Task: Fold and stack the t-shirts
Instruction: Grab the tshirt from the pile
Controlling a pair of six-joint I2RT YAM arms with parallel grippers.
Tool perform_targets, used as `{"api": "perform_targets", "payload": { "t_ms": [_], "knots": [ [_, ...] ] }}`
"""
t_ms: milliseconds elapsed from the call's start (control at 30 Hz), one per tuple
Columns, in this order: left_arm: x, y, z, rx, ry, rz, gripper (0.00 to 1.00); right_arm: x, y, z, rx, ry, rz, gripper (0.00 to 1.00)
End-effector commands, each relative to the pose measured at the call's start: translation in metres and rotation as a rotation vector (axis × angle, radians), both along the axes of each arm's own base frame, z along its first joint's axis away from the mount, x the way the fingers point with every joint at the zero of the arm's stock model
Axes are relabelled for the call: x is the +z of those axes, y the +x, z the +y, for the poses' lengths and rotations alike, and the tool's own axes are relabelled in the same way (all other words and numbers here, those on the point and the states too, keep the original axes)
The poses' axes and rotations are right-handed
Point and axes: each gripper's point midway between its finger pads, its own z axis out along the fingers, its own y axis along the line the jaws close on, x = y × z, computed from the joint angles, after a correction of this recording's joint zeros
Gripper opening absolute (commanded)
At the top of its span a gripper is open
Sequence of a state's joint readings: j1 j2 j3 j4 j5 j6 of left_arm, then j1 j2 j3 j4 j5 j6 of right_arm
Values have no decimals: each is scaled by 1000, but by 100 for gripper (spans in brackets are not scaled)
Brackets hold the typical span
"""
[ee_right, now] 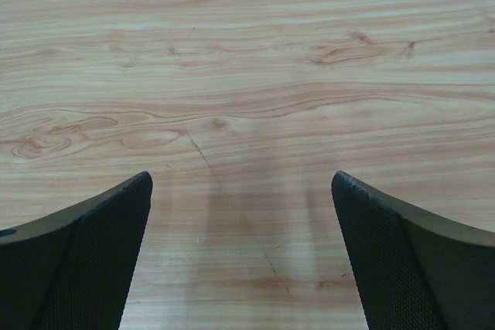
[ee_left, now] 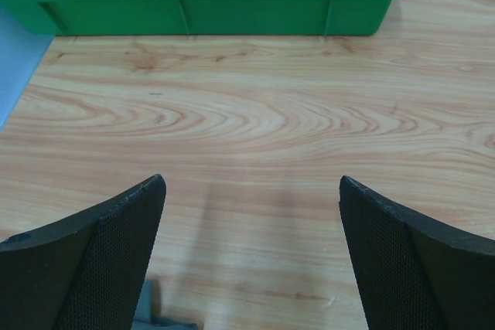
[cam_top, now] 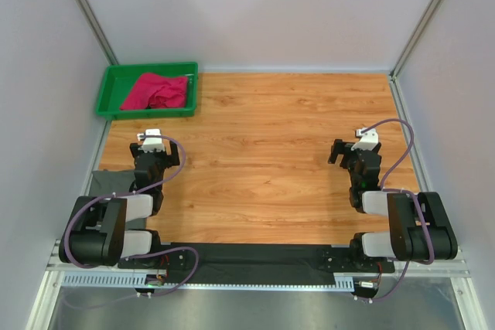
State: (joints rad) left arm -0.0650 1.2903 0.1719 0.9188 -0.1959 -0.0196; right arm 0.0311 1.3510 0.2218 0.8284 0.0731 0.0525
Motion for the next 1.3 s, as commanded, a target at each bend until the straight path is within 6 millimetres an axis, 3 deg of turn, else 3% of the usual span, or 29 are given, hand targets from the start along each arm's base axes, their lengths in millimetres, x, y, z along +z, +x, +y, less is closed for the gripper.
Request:
{"api": "perform_targets", "payload": {
  "t_ms": [0, 33, 100, 233, 300, 333, 400, 433, 467, 500, 533, 567, 600, 667, 700, 733, 767, 800, 833, 867, 900, 933, 967, 1033, 1067, 1100, 1133, 1200, 1267],
  "knots": [
    [36, 11, 8, 48, -3, -119, 100, 33, 15, -8, -30, -30, -120, 100],
    [33, 10, 6, 38, -3, -84, 100, 33, 15, -7, -29, -30, -117, 100],
    [47, 8, 13, 85, -17, -91, 100, 32, 15, -7, -29, -30, -117, 100],
    [69, 8, 50, 355, -59, 2, 100, 34, 15, -9, -43, -30, -120, 100],
    [85, 10, 62, 432, -28, 29, 99, 51, 18, -11, -69, -33, -150, 100],
    [106, 22, 57, 389, -14, 19, 100, 38, 12, -13, -86, -39, -65, 100],
    [124, 37, 49, 334, -7, 8, 100, 62, 20, -21, -186, 30, -43, 100],
    [145, 47, 46, 325, -21, -19, 100, 45, 10, -27, -247, 53, 63, 100],
    [144, 53, 47, 335, -33, 0, 100, 69, 20, -31, -312, 119, 44, 100],
    [147, 58, 46, 352, -63, 14, 100, 69, 19, -30, -324, 135, 96, 100],
    [163, 62, 44, 360, -93, 51, 100, 52, 5, -26, -291, 104, 249, 100],
    [152, 74, 43, 351, -78, 116, 99, 74, 15, -19, -267, 129, 253, 100],
    [176, 88, 39, 326, -84, 102, 100, 68, 14, -18, -271, 137, 312, 100],
    [142, 111, 21, 193, -43, 266, 98, 63, 8, -6, -229, 182, 386, 100],
    [158, 127, 17, 163, -43, 251, 97, 72, 13, -3, -209, 192, 375, 100],
    [149, 134, 9, 111, -48, 297, 96, 74, 10, 0, -193, 198, 390, 100],
    [125, 146, 4, 78, -53, 362, 94, 80, 11, 3, -177, 206, 387, 100],
    [133, 158, 5, 57, -79, 359, 93, 92, 11, 9, -135, 217, 365, 100],
    [128, 166, -3, 12, -115, 376, 93, 97, 10, 11, -122, 219, 355, 100],
    [104, 177, -5, 17, -156, 429, 93, 103, 9, 12, -101, 205, 343, 99],
    [109, 185, -8, 15, -176, 434, 93, 111, 7, 13, -82, 200, 321, 99],
    [102, 190, -7, 29, -184, 457, 93, 115, 5, 12, -83, 193, 319, 99],
    [79, 196, -7, 41, -188, 504, 93, 117, 4, 11, -83, 182, 317, 99],
    [75, 206, -5, 63, -196, 508, 93, 123, 1, 7, -89, 167, 308, 99],
    [57, 210, -4, 75, -195, 537, 93, 125, 1, 8, -76, 174, 308, 99],
    [56, 215, -3, 83, -196, 533, 93, 126, 0, 8, -75, 178, 307, 99],
    [40, 217, -1, 96, -193, 560, 93, 127, -1, 8, -71, 184, 309, 98],
    [35, 224, 1, 104, -178, 567, 93, 132, -1, 12, -57, 201, 301, 98],
    [18, 228, 7, 121, -154, 605, 93, 136, -1, 14, -55, 213, 295, 97]
  ]
}}
